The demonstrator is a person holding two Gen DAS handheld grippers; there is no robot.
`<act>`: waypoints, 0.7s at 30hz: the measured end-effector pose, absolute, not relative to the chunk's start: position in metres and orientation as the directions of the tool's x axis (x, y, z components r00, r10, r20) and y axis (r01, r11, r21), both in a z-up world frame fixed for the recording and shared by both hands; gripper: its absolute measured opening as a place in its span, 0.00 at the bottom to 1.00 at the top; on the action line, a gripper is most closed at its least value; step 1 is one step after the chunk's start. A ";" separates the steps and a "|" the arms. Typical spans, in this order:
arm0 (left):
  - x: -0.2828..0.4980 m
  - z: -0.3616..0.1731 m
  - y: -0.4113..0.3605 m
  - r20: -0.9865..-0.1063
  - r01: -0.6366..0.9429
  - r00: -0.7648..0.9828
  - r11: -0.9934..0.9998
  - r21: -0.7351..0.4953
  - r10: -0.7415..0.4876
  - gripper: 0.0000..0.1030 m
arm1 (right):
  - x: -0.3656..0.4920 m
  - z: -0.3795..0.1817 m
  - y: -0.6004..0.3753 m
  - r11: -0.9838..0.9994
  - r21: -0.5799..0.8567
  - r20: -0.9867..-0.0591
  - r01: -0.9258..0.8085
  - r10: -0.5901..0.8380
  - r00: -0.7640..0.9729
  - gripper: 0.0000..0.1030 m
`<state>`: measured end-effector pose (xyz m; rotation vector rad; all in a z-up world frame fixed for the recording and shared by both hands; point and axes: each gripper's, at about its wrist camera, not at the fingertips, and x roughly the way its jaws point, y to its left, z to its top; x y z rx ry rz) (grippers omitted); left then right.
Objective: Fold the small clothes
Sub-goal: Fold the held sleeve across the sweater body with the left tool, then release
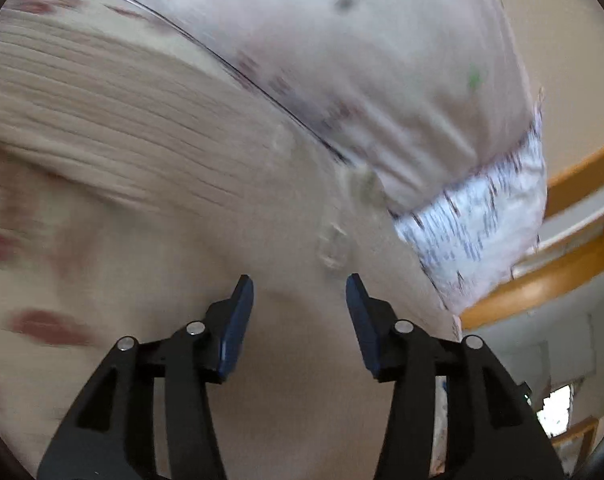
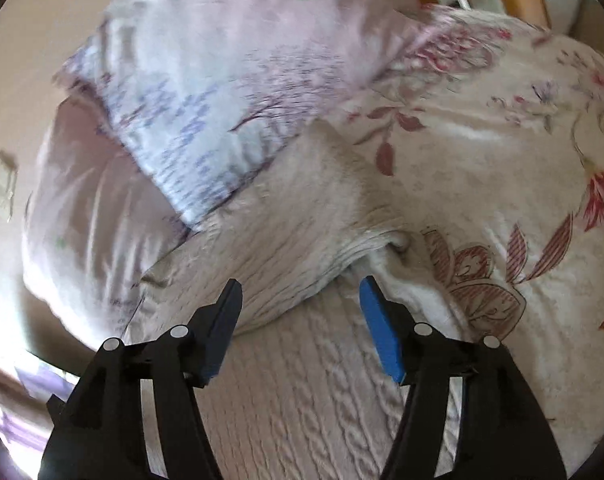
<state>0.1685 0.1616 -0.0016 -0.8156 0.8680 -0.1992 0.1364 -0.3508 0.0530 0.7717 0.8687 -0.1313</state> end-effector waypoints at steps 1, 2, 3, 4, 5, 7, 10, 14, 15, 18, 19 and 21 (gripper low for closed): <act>0.156 0.000 0.186 -0.599 -0.194 0.675 0.680 -0.707 -0.430 0.47 | 0.136 0.054 -0.349 0.731 0.562 -0.725 0.387 0.209 0.657 0.63; 0.146 0.000 0.206 -0.607 -0.238 0.694 0.672 -0.701 -0.387 0.46 | 0.135 0.054 -0.345 0.735 0.572 -0.718 0.363 0.234 0.656 0.63; 0.138 0.000 0.225 -0.617 -0.282 0.708 0.662 -0.694 -0.344 0.45 | 0.136 0.054 -0.342 0.737 0.580 -0.714 0.346 0.256 0.651 0.63; 0.129 -0.001 0.244 -0.624 -0.327 0.721 0.646 -0.690 -0.302 0.45 | 0.136 0.053 -0.338 0.739 0.587 -0.712 0.331 0.278 0.645 0.63; 0.122 -0.003 0.262 -0.635 -0.373 0.726 0.625 -0.686 -0.264 0.45 | 0.138 0.052 -0.332 0.740 0.595 -0.711 0.314 0.301 0.636 0.63; 0.112 -0.009 0.288 -0.644 -0.441 0.732 0.568 -0.695 -0.221 0.41 | 0.141 0.048 -0.319 0.745 0.606 -0.708 0.280 0.344 0.617 0.64; 0.107 -0.015 0.313 -0.636 -0.485 0.749 0.499 -0.718 -0.186 0.37 | 0.143 0.046 -0.304 0.753 0.612 -0.707 0.243 0.383 0.594 0.64; 0.116 -0.017 0.326 -0.613 -0.505 0.774 0.431 -0.748 -0.156 0.35 | 0.142 0.049 -0.294 0.764 0.610 -0.706 0.212 0.401 0.584 0.64; 0.119 -0.019 0.330 -0.605 -0.506 0.782 0.414 -0.757 -0.150 0.34 | 0.142 0.049 -0.293 0.767 0.607 -0.707 0.210 0.399 0.584 0.64; 0.122 -0.024 0.340 -0.589 -0.506 0.795 0.381 -0.774 -0.142 0.24 | 0.141 0.048 -0.294 0.772 0.597 -0.716 0.218 0.390 0.579 0.64; 0.123 -0.027 0.342 -0.584 -0.507 0.798 0.363 -0.782 -0.145 0.21 | 0.141 0.047 -0.294 0.772 0.596 -0.719 0.222 0.389 0.577 0.64; 0.125 -0.034 0.344 -0.578 -0.508 0.801 0.336 -0.793 -0.154 0.10 | 0.141 0.046 -0.294 0.772 0.595 -0.722 0.224 0.390 0.572 0.64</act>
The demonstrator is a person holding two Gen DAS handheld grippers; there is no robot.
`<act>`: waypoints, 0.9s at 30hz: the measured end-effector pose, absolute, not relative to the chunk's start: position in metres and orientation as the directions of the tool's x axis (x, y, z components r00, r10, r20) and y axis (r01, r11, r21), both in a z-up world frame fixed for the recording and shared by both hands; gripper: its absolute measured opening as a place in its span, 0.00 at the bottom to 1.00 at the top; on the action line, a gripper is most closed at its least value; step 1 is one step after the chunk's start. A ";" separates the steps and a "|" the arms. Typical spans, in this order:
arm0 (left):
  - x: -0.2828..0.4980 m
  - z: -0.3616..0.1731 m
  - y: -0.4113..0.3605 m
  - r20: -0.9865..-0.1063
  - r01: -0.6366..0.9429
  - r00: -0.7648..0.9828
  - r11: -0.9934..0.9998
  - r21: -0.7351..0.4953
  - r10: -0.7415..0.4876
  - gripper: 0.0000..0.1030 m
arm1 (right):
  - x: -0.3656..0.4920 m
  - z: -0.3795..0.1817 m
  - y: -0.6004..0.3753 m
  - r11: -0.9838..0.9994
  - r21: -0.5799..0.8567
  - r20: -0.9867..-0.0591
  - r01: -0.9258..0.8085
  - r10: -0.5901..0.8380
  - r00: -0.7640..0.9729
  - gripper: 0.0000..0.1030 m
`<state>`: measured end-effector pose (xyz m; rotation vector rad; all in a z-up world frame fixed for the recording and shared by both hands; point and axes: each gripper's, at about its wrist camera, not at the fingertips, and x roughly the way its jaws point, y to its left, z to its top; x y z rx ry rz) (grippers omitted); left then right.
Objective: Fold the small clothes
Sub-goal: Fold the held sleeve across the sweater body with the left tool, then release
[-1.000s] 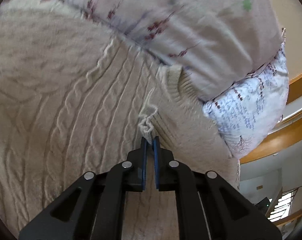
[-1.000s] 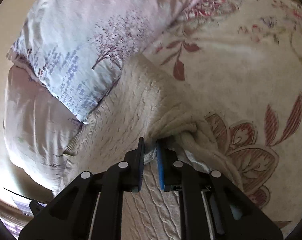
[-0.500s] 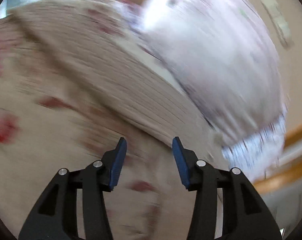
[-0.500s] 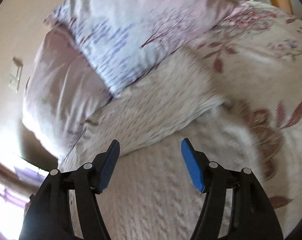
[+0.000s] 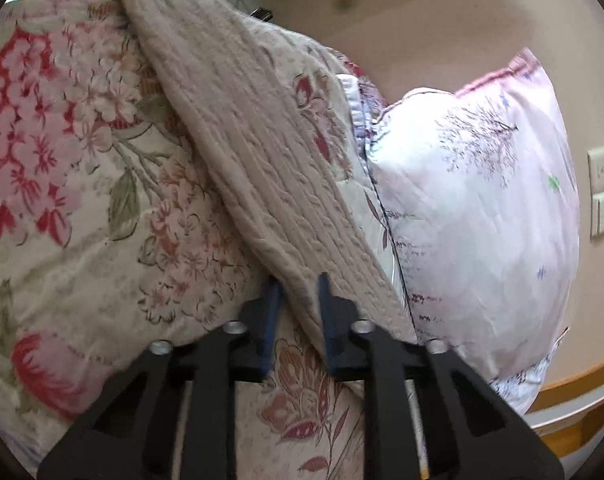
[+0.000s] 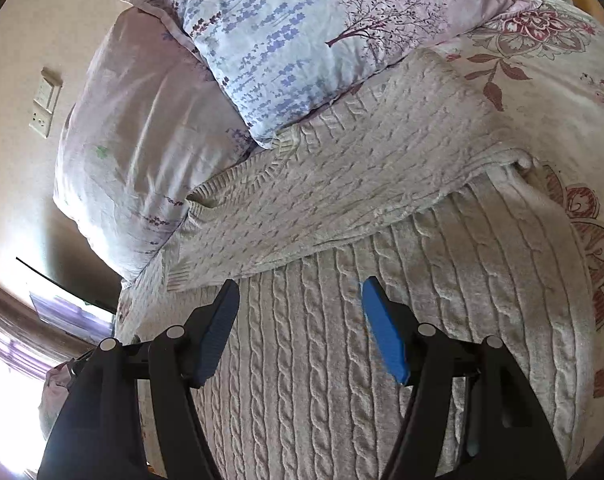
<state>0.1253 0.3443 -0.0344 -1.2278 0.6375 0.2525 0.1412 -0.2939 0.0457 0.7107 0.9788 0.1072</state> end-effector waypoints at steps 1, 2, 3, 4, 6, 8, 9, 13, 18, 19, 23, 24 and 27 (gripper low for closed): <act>0.127 -0.036 0.345 -0.573 -0.506 0.805 0.326 -0.798 -0.155 0.10 | 0.141 0.045 -0.294 0.771 0.596 -0.722 0.224 0.393 0.570 0.64; 0.127 -0.037 0.346 -0.566 -0.502 0.809 0.316 -0.805 -0.157 0.09 | 0.141 0.044 -0.294 0.771 0.597 -0.722 0.222 0.395 0.567 0.64; 0.127 -0.037 0.346 -0.564 -0.502 0.811 0.309 -0.808 -0.158 0.09 | 0.141 0.044 -0.294 0.772 0.597 -0.723 0.221 0.397 0.565 0.64; 0.127 -0.037 0.347 -0.561 -0.502 0.812 0.301 -0.811 -0.158 0.08 | 0.140 0.044 -0.293 0.772 0.598 -0.723 0.218 0.400 0.564 0.64; 0.127 -0.032 0.347 -0.540 -0.483 0.829 0.299 -0.823 -0.147 0.06 | 0.140 0.045 -0.293 0.772 0.599 -0.721 0.215 0.403 0.564 0.64; 0.129 -0.012 0.338 -0.502 -0.435 0.855 0.348 -0.830 -0.129 0.06 | 0.140 0.046 -0.294 0.772 0.599 -0.720 0.213 0.402 0.566 0.64; 0.131 -0.005 0.334 -0.484 -0.413 0.865 0.363 -0.835 -0.131 0.06 | 0.139 0.047 -0.295 0.771 0.600 -0.718 0.213 0.402 0.568 0.64; 0.142 0.036 0.297 -0.350 -0.239 0.907 0.400 -0.885 -0.233 0.05 | 0.137 0.049 -0.297 0.772 0.600 -0.713 0.209 0.398 0.577 0.64; 0.170 0.064 0.220 -0.224 -0.025 0.879 0.429 -0.903 -0.420 0.06 | 0.134 0.053 -0.297 0.775 0.600 -0.709 0.200 0.399 0.581 0.64; 0.176 0.064 0.205 -0.215 -0.002 0.865 0.425 -0.905 -0.454 0.06 | 0.133 0.053 -0.297 0.775 0.600 -0.708 0.199 0.399 0.582 0.65; 0.198 0.038 0.138 -0.269 0.019 0.767 0.439 -0.898 -0.583 0.06 | 0.129 0.054 -0.300 0.776 0.597 -0.709 0.203 0.393 0.585 0.65; 0.203 0.030 0.127 -0.292 0.006 0.742 0.442 -0.897 -0.604 0.06 | 0.128 0.054 -0.300 0.777 0.596 -0.710 0.204 0.391 0.585 0.65; 0.212 -0.006 0.098 -0.380 -0.071 0.645 0.443 -0.894 -0.663 0.10 | 0.128 0.054 -0.302 0.778 0.592 -0.714 0.209 0.386 0.584 0.65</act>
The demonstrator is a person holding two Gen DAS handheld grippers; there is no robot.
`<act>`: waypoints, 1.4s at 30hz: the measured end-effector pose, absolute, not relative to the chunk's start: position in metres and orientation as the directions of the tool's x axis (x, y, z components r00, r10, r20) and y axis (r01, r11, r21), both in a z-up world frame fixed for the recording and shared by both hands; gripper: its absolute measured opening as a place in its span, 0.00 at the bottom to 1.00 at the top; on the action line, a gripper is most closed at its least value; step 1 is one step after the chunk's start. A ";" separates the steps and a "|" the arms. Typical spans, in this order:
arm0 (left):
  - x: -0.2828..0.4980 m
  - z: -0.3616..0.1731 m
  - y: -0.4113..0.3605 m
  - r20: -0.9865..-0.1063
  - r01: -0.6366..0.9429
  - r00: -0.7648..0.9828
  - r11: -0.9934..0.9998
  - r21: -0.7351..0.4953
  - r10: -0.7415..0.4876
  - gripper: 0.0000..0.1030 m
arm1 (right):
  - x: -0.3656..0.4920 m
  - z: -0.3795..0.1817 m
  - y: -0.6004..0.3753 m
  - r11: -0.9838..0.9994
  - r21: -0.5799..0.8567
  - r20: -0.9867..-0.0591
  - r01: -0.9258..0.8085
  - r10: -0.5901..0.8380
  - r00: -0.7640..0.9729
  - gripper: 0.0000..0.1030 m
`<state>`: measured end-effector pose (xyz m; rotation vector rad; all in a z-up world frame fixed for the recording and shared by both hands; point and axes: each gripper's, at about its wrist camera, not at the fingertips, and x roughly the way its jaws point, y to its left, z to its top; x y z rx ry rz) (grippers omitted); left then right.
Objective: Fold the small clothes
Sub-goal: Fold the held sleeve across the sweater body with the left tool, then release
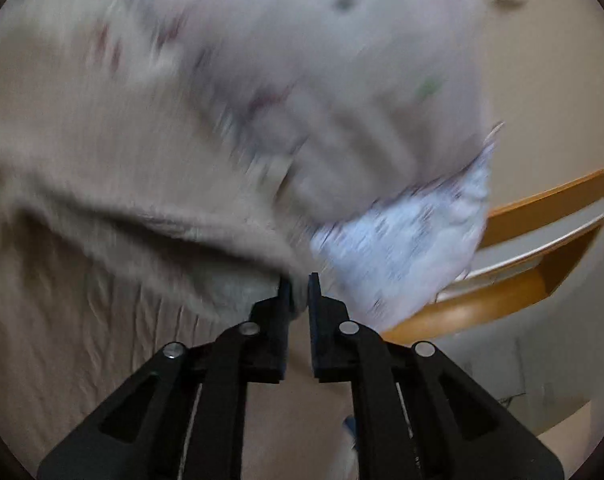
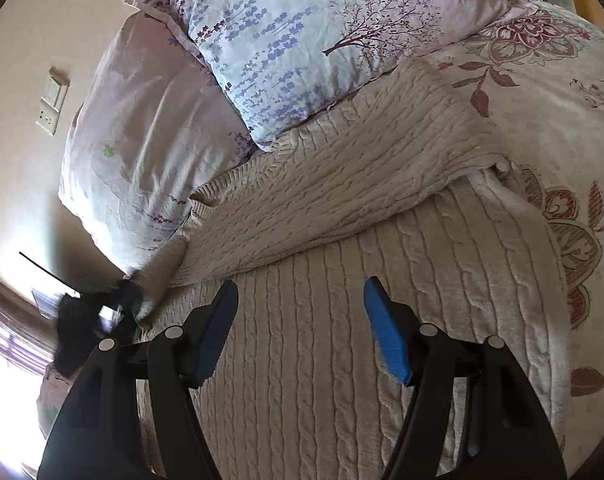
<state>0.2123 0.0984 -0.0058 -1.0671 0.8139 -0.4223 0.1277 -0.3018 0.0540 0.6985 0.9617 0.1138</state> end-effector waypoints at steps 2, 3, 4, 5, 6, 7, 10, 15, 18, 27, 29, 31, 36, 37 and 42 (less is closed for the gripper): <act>0.214 -0.019 0.097 -0.410 -0.115 0.619 0.439 -0.891 -0.670 0.18 | 0.127 0.054 -0.303 0.779 0.591 -0.715 0.210 0.384 0.585 0.65; 0.213 -0.021 0.100 -0.408 -0.123 0.620 0.431 -0.894 -0.670 0.27 | 0.127 0.054 -0.303 0.780 0.590 -0.715 0.210 0.384 0.585 0.65; 0.210 -0.021 0.108 -0.406 -0.138 0.639 0.422 -0.896 -0.653 0.33 | 0.127 0.055 -0.304 0.780 0.589 -0.714 0.208 0.383 0.586 0.65; 0.205 -0.021 0.113 -0.406 -0.147 0.654 0.419 -0.896 -0.639 0.42 | 0.127 0.055 -0.304 0.781 0.589 -0.714 0.208 0.382 0.587 0.65; 0.201 -0.017 0.124 -0.400 -0.157 0.682 0.412 -0.897 -0.612 0.45 | 0.127 0.054 -0.304 0.781 0.589 -0.714 0.208 0.382 0.587 0.65; 0.199 -0.015 0.134 -0.399 -0.164 0.700 0.410 -0.897 -0.593 0.45 | 0.128 0.054 -0.303 0.780 0.591 -0.713 0.207 0.385 0.586 0.65; 0.193 -0.012 0.164 -0.416 -0.224 0.751 0.395 -0.891 -0.512 0.45 | 0.129 0.051 -0.302 0.776 0.597 -0.712 0.203 0.396 0.580 0.65; 0.188 -0.020 0.198 -0.423 -0.300 0.781 0.317 -0.900 -0.459 0.13 | 0.128 0.048 -0.300 0.774 0.603 -0.709 0.190 0.412 0.572 0.65; 0.195 -0.007 0.196 -0.428 -0.273 0.792 0.374 -0.886 -0.435 0.07 | 0.126 0.050 -0.303 0.775 0.604 -0.705 0.187 0.409 0.580 0.65; 0.234 0.075 0.046 -0.379 0.151 0.690 0.636 -0.757 -0.616 0.07 | 0.119 0.054 -0.318 0.783 0.593 -0.690 0.188 0.374 0.620 0.65; 0.239 0.074 -0.015 -0.450 0.278 0.575 0.680 -0.678 -0.684 0.13 | 0.117 0.052 -0.324 0.783 0.589 -0.694 0.202 0.362 0.622 0.65; 0.234 0.063 -0.068 -0.563 0.376 0.497 0.748 -0.546 -0.661 0.31 | 0.115 0.048 -0.330 0.778 0.588 -0.701 0.221 0.353 0.620 0.65; 0.202 0.044 -0.110 -0.672 0.538 0.431 0.770 -0.344 -0.602 0.53 | 0.115 0.054 -0.343 0.785 0.576 -0.702 0.227 0.334 0.629 0.65; 0.196 0.044 -0.102 -0.673 0.540 0.434 0.771 -0.338 -0.599 0.55 | 0.117 0.057 -0.344 0.791 0.570 -0.701 0.220 0.329 0.633 0.65; 0.171 0.054 -0.032 -0.673 0.440 0.546 0.855 -0.275 -0.498 0.61 | 0.150 0.064 -0.340 0.809 0.562 -0.717 0.172 0.373 0.589 0.60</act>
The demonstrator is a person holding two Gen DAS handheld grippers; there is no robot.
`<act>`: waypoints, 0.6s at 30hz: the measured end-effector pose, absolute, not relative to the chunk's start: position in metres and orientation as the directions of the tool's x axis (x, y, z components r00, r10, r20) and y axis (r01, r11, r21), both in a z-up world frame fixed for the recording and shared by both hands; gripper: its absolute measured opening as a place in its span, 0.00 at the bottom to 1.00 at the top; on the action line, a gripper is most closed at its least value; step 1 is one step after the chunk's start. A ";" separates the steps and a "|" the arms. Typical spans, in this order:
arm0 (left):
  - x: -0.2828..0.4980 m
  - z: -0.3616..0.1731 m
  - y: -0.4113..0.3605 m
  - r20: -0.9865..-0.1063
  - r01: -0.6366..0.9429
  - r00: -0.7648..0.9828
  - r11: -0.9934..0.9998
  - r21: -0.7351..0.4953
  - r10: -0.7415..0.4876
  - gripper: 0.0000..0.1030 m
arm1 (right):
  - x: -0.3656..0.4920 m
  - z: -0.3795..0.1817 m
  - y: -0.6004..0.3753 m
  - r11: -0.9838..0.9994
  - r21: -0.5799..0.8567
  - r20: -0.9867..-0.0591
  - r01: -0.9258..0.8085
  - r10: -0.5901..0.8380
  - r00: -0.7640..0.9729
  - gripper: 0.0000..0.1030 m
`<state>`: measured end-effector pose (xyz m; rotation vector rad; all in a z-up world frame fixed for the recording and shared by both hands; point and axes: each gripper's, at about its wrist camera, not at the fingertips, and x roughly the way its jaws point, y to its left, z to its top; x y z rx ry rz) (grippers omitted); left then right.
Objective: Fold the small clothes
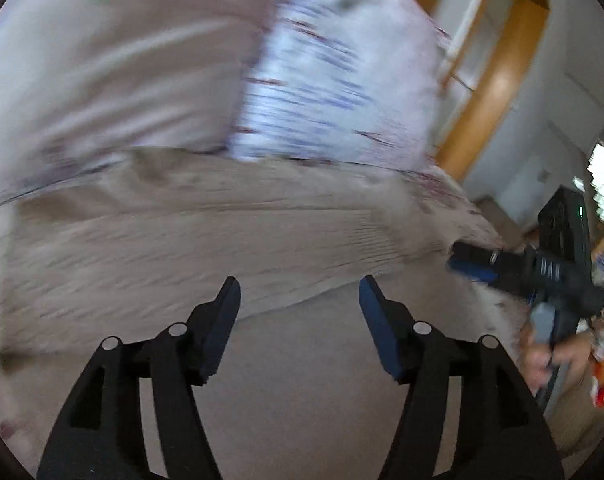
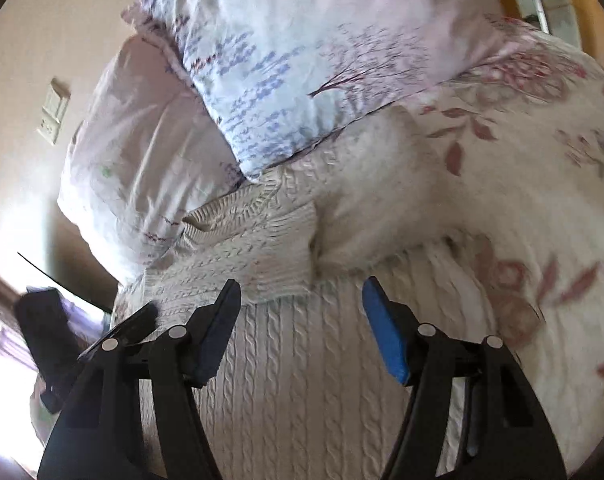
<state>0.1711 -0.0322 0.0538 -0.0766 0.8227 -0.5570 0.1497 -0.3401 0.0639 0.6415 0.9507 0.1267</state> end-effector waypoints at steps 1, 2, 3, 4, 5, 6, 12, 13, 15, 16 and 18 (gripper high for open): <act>0.162 0.054 -0.008 -0.676 0.392 0.585 0.886 -0.247 -0.448 0.61 | 0.159 0.061 -0.338 0.812 0.560 -0.726 0.167 0.383 0.571 0.59; 0.153 0.053 0.012 -0.676 0.349 0.617 0.910 -0.224 -0.403 0.61 | 0.165 0.059 -0.336 0.817 0.551 -0.737 0.170 0.381 0.558 0.56; 0.145 0.053 0.033 -0.677 0.306 0.642 0.930 -0.206 -0.361 0.61 | 0.175 0.056 -0.333 0.828 0.533 -0.755 0.176 0.371 0.541 0.54; 0.138 0.051 0.048 -0.679 0.272 0.655 0.942 -0.197 -0.331 0.61 | 0.180 0.055 -0.331 0.835 0.521 -0.764 0.178 0.364 0.533 0.53; 0.130 0.048 0.067 -0.686 0.227 0.666 0.955 -0.188 -0.294 0.61 | 0.186 0.051 -0.328 0.845 0.503 -0.779 0.183 0.351 0.520 0.52; 0.122 0.044 0.083 -0.693 0.190 0.669 0.963 -0.190 -0.269 0.61 | 0.191 0.048 -0.326 0.851 0.491 -0.788 0.184 0.344 0.510 0.51; 0.100 0.022 0.134 -0.726 0.073 0.649 0.968 -0.239 -0.228 0.61 | 0.199 0.035 -0.313 0.880 0.443 -0.816 0.170 0.318 0.482 0.43; 0.097 0.020 0.139 -0.728 0.067 0.645 0.966 -0.249 -0.233 0.61 | 0.199 0.034 -0.312 0.886 0.431 -0.819 0.170 0.306 0.485 0.39; 0.095 0.014 0.143 -0.731 0.064 0.636 0.961 -0.269 -0.247 0.61 | 0.203 0.034 -0.307 0.904 0.400 -0.828 0.150 0.287 0.482 0.07; 0.097 0.012 0.140 -0.731 0.065 0.633 0.959 -0.276 -0.253 0.61 | 0.203 0.037 -0.306 0.909 0.391 -0.827 0.142 0.279 0.488 0.06; 0.097 0.008 0.142 -0.732 0.067 0.628 0.955 -0.289 -0.265 0.61 | 0.205 0.056 -0.302 0.924 0.371 -0.787 0.089 0.262 0.558 0.04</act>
